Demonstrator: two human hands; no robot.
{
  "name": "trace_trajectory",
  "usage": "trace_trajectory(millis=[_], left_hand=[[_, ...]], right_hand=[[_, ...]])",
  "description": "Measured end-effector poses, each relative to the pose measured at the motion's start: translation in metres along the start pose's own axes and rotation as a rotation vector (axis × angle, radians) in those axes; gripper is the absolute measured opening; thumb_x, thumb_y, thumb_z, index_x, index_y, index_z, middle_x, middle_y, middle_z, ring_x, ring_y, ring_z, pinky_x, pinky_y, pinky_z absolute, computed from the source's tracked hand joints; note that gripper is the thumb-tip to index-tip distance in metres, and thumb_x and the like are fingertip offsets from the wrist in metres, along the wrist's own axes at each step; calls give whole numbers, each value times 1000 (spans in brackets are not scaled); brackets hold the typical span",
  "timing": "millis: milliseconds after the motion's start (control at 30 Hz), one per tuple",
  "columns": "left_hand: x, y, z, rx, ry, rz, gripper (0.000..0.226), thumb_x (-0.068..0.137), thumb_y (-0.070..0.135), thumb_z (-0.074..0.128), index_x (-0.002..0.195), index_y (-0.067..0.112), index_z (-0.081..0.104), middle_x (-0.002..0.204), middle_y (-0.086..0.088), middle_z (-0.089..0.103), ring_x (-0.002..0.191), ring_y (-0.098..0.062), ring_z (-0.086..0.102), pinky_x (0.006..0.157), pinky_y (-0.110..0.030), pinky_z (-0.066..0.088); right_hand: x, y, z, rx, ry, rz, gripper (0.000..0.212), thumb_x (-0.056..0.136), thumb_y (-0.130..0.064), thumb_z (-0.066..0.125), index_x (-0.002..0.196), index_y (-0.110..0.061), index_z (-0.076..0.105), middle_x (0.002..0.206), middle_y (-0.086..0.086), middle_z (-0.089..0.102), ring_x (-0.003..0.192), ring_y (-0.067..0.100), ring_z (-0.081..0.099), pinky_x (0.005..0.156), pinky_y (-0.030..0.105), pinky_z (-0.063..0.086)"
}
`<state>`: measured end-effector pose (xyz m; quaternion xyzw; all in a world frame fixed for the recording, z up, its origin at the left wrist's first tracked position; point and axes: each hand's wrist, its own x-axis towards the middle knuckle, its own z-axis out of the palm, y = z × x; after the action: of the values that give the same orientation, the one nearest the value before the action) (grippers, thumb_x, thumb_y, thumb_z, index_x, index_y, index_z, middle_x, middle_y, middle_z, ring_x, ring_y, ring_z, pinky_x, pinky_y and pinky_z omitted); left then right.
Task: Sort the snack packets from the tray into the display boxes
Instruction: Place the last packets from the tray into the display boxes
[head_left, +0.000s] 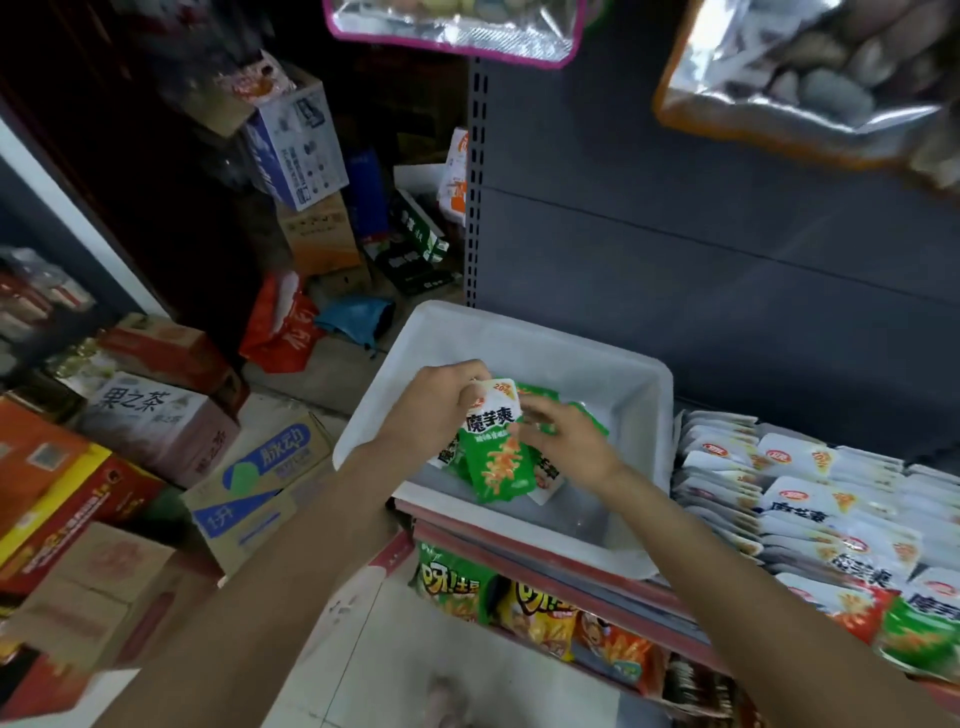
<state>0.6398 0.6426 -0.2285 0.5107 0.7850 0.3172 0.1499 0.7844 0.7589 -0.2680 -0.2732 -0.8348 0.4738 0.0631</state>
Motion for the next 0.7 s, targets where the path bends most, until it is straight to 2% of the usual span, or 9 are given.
trace_trajectory(millis=[67,133,267,333,400,467,567,633,700], left_hand=[[3,26,2,-63,35,61,22,93,24,46,92,10,63,77,-4,66,71,-19,58,64,-31,44],[7,55,8,-121,77,84,15,93,18,49,95,12,63,78,3,64,68,-11,55,62,-21,42],[18,117,34,-192,115,124,19,92,13,55,110,12,61,92,6,63,72,-7,52,71,-18,40],[24,149,53,-251,99,139,23,91,13,58,114,9,58,92,2,62,74,-7,55,71,-10,41],[29,183,75,-325,71,141,25,89,10,61,114,6,57,89,-1,62,70,-5,56,66,-1,40],[31,216,99,-350,26,170,23,88,11,63,111,7,57,85,0,63,66,-5,57,62,-3,41],[33,261,136,-331,-29,235,14,88,10,63,101,8,59,79,5,62,62,-4,57,62,-11,44],[33,285,157,-332,-71,240,10,88,10,63,97,11,58,76,9,58,60,2,52,58,-8,42],[33,304,178,-308,-116,250,10,89,11,63,97,10,58,80,6,60,61,-1,52,62,-13,45]], right_hand=[[-10,-5,-17,73,88,-34,13,91,-17,61,85,-9,69,76,7,63,72,10,51,66,32,42],[-24,-6,-39,144,175,-51,22,90,-18,62,71,-7,64,64,4,53,62,11,43,59,30,36],[-66,7,-91,140,367,-104,22,88,-20,63,69,-10,60,58,1,54,58,10,44,57,33,39],[-91,16,-118,140,475,-104,16,86,-22,62,78,-9,64,69,12,62,63,20,52,64,43,47],[-118,27,-146,200,564,-103,9,87,-9,62,82,-15,66,75,4,66,70,14,58,70,45,49],[-146,39,-172,234,646,-97,27,88,3,58,86,-23,62,78,-9,66,71,5,60,70,38,51],[-187,61,-204,241,711,-89,31,89,7,55,86,-23,57,69,-21,63,65,-3,57,62,20,50],[-211,79,-220,234,752,-62,28,89,7,55,86,-21,57,67,-20,63,61,-4,54,59,17,46],[-231,94,-233,219,769,-42,22,89,6,55,91,-15,60,72,-16,65,64,0,56,60,21,48]])
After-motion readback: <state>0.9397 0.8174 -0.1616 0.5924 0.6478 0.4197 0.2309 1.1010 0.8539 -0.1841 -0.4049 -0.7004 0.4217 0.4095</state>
